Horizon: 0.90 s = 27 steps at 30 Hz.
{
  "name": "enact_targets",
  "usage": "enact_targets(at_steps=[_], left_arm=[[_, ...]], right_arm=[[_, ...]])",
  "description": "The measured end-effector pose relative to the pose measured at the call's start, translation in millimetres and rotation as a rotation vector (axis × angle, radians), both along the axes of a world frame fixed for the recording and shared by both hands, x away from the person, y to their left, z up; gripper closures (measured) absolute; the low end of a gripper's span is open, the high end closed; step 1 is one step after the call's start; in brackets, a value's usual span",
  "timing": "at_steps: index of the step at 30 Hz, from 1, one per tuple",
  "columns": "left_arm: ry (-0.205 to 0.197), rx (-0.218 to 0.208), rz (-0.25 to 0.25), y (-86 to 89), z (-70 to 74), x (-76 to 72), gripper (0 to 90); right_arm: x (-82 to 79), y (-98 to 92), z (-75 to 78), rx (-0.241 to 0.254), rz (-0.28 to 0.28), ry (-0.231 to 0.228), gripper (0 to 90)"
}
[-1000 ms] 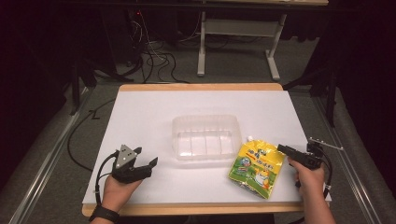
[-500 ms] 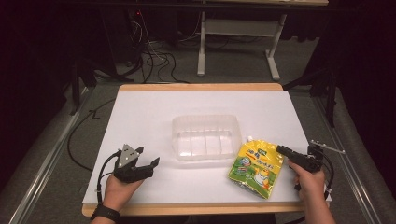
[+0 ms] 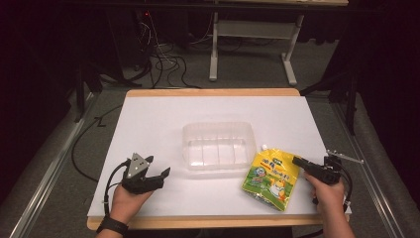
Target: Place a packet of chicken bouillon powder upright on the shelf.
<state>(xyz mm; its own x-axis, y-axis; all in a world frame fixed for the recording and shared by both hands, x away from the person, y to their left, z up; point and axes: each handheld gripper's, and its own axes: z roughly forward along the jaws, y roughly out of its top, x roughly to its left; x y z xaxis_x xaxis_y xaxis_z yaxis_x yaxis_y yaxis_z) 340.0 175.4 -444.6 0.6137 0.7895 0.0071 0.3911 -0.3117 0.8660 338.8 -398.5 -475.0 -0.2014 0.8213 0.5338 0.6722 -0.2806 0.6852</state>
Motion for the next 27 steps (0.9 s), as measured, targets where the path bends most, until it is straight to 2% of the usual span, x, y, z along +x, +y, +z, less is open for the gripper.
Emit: enact_targets(at_steps=[3,4,5,6,8,11,14,15,16,18,19,26,27], left_arm=[[-0.002,0.002,-0.006,-1.0,0.0,-0.7,26.8],[-0.004,0.007,-0.007,-1.6,-0.3,-1.0,26.8],[-0.004,0.007,-0.007,-1.6,-0.3,-1.0,26.8],[-0.003,0.011,-0.008,-1.6,-0.5,-0.7,26.9],[-0.002,0.01,-0.007,-1.7,-0.6,-0.5,26.9],[-0.003,0.011,-0.01,-2.3,-0.3,-1.0,26.9],[-0.008,0.015,-0.012,-2.8,0.0,-2.1,26.9],[-0.009,0.014,-0.011,-2.6,0.1,-2.3,26.9],[-0.009,0.014,-0.011,-2.6,0.1,-2.3,26.9],[-0.01,0.012,-0.011,-2.4,0.4,-2.3,26.9],[-0.009,0.011,-0.012,-2.4,0.4,-2.3,26.9],[-0.011,-0.011,-0.011,-2.6,2.2,-0.7,26.9],[-0.011,-0.011,-0.011,-2.6,2.2,-0.7,27.0]], right_arm=[[1.9,-3.2,-4.8,0.027,-0.003,0.023,71.6],[3.8,-4.5,-9.9,0.039,0.004,0.062,69.7],[3.8,-4.5,-9.9,0.039,0.004,0.062,69.7],[6.6,-2.7,-13.5,0.035,0.027,0.11,68.7],[6.8,-0.8,-12.3,0.019,0.033,0.108,69.3],[7.4,3.1,-11.7,-0.023,0.032,0.109,77.4],[6.6,2.1,-10.5,-0.009,0.043,0.095,88.2],[5.6,3.8,-7.4,-0.031,0.052,0.078,90.0],[5.6,3.8,-7.4,-0.031,0.052,0.078,90.0],[3.1,6.8,0.5,-0.065,0.059,0.041,90.0],[3.1,6.8,0.5,-0.065,0.059,0.041,90.0],[-13.6,9.8,30.6,-0.097,0.033,-0.102,90.0],[-13.6,9.8,30.6,-0.097,0.033,-0.102,90.0]])
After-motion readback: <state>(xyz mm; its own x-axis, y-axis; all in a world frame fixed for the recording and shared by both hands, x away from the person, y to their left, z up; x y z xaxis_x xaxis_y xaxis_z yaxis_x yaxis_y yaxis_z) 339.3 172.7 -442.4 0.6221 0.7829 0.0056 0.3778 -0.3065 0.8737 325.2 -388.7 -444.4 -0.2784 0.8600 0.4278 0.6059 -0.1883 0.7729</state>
